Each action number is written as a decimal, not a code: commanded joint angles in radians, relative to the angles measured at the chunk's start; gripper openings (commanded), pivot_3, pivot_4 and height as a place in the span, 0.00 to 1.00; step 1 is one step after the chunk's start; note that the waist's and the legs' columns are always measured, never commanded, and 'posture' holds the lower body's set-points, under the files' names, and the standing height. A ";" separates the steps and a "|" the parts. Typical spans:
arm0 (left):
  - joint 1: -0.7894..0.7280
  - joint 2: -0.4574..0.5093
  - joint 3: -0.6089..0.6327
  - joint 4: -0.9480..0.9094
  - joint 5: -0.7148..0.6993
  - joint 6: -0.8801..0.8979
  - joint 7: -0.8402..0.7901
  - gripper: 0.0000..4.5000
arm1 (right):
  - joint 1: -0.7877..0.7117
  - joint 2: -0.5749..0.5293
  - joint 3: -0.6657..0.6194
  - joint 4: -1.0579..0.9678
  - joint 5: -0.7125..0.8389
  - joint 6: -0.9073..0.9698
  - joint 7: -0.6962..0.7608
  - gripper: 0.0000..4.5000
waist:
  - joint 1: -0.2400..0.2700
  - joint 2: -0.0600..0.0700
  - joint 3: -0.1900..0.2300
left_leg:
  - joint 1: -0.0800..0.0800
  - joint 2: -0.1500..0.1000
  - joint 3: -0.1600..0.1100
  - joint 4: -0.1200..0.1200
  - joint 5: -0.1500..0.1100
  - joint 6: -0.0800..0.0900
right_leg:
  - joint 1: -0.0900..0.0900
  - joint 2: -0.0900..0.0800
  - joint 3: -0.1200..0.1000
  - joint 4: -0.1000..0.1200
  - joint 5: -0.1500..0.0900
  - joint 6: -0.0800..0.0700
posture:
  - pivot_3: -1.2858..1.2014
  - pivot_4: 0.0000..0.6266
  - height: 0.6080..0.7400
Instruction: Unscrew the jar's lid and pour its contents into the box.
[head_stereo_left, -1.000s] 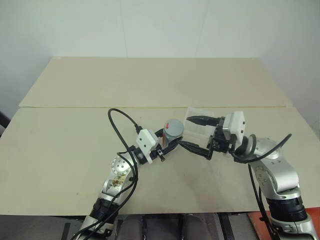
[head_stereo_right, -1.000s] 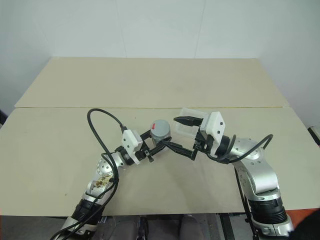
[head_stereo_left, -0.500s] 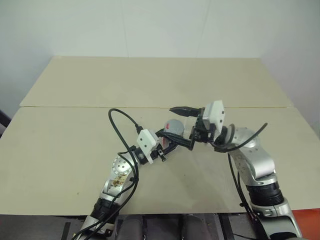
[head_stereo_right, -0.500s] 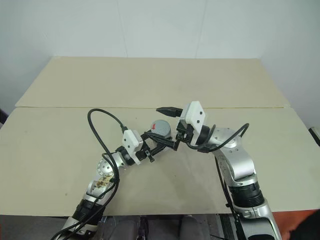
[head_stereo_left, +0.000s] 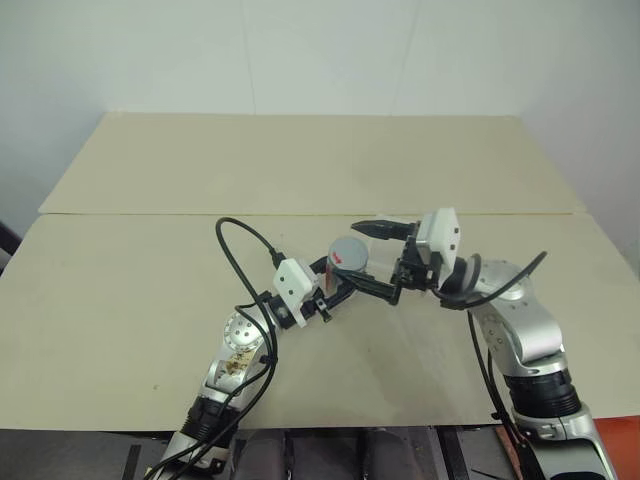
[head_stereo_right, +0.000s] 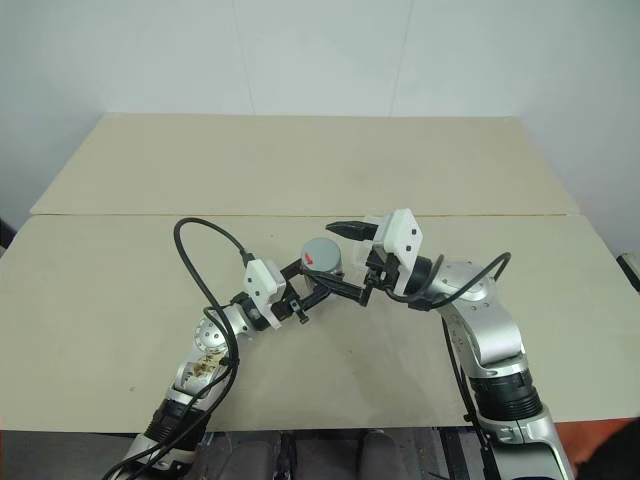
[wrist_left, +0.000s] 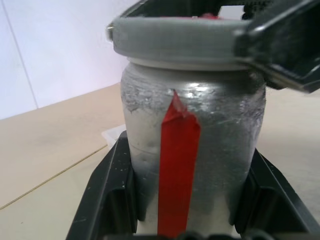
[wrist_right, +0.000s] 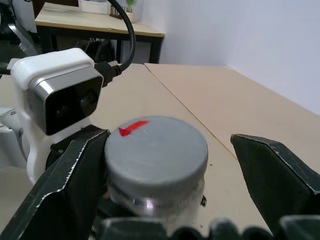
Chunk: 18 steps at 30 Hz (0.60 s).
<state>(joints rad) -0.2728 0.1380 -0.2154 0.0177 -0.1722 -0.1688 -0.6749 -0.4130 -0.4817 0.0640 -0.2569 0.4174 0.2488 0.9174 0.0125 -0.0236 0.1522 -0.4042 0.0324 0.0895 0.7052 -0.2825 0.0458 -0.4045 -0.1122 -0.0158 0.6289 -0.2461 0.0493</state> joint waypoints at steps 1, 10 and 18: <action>-0.004 -0.005 -0.002 -0.014 -0.009 -0.022 -0.001 0.43 | 0.009 -0.015 -0.035 -0.055 0.034 -0.024 0.018 0.99 | 0.000 0.000 0.000 | 0.000 0.000 0.000 0.000 0.000 0.000 | 0.000 0.000 0.000 0.000 0.000 0.000 | 0.52 0.24 1.00; -0.007 -0.005 -0.004 -0.013 -0.012 -0.020 -0.011 0.43 | 0.016 -0.011 -0.027 -0.084 0.068 -0.007 0.027 0.99 | 0.000 0.000 0.000 | 0.000 0.000 0.000 0.000 0.000 0.000 | 0.000 0.000 0.000 -0.001 0.000 0.000 | 0.52 0.24 1.00; -0.008 -0.006 -0.006 -0.017 -0.011 -0.016 -0.011 0.43 | -0.007 0.008 -0.026 -0.054 0.074 0.025 0.010 0.99 | 0.000 0.000 0.000 | 0.000 0.000 0.000 0.000 0.000 0.000 | 0.000 0.000 0.000 -0.001 0.000 0.000 | 0.52 0.24 1.00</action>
<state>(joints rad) -0.2729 0.1386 -0.2160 0.0176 -0.1726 -0.1690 -0.6842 -0.4059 -0.4775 0.0591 -0.2939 0.4577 0.2676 0.9323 0.0123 -0.0236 0.1522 -0.4039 0.0326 0.0893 0.7053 -0.2825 0.0457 -0.4046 -0.1121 -0.0156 0.6281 -0.2461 0.0493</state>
